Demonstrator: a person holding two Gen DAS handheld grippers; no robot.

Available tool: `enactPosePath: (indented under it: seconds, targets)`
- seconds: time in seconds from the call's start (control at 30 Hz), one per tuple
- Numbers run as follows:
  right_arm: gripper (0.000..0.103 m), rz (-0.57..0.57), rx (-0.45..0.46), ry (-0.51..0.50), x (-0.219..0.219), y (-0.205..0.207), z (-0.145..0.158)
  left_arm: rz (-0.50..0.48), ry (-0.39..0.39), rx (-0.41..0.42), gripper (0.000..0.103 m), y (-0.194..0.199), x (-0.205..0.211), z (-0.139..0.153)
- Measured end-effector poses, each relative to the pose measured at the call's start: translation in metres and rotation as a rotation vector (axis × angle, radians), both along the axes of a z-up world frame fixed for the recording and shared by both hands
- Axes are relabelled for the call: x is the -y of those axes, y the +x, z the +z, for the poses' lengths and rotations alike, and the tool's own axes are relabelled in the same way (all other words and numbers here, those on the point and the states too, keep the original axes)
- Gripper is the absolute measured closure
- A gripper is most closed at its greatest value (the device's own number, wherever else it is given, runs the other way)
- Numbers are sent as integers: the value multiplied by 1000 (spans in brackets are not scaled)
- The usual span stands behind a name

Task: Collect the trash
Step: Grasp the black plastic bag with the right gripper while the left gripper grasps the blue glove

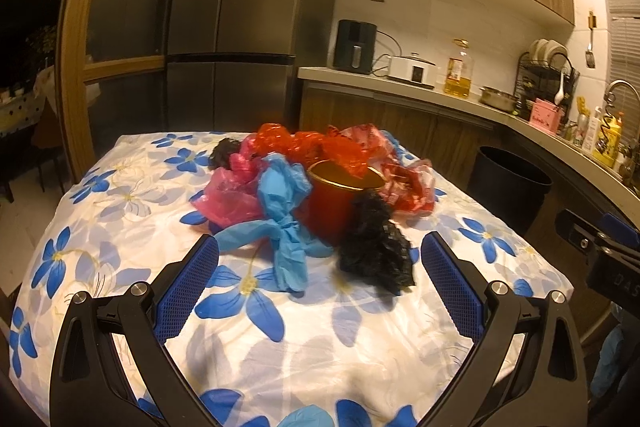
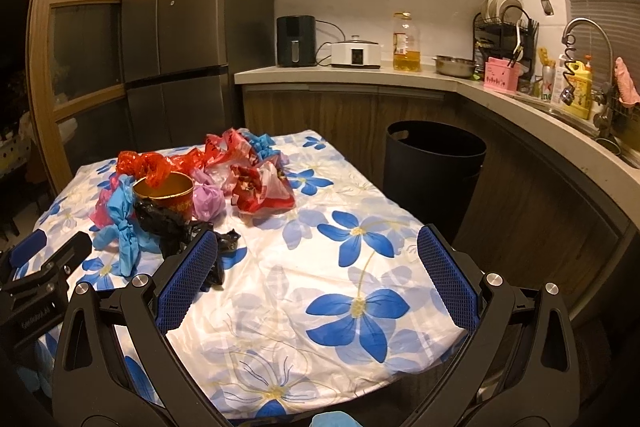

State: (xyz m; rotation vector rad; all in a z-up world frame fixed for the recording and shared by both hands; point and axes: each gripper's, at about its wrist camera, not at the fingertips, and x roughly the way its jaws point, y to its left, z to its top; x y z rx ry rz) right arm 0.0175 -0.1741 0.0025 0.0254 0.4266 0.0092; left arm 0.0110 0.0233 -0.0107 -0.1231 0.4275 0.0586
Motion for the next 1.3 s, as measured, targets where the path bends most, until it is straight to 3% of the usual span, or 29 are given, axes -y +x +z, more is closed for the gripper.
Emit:
enactPosePath:
  seconds: [0.23,0.4,0.53,0.6,0.7,0.83,0.93,1.3]
  targets:
    - [4,55,-33,31,-4,21,-20,70,29,20,9,24,-18,-13]
    - [4,104,-16,34,-13,30,-29,101,32,-16,14,55,-30,-25]
    - [4,147,-10,43,-20,41,-36,98,-10,-101,37,81,-38,-36]
    - [4,166,-4,50,-24,45,-39,88,-38,-137,42,91,-40,-41]
    - [5,210,0,66,-30,51,-43,77,-52,-185,57,103,-42,-48]
    - [10,262,-7,77,-43,59,-50,54,-52,-218,81,108,-40,-54]
    - [16,311,-24,82,-53,64,-56,41,-55,-205,88,104,-39,-53]
    - [45,417,-118,70,-93,95,-86,61,-101,-105,91,52,-42,-34]
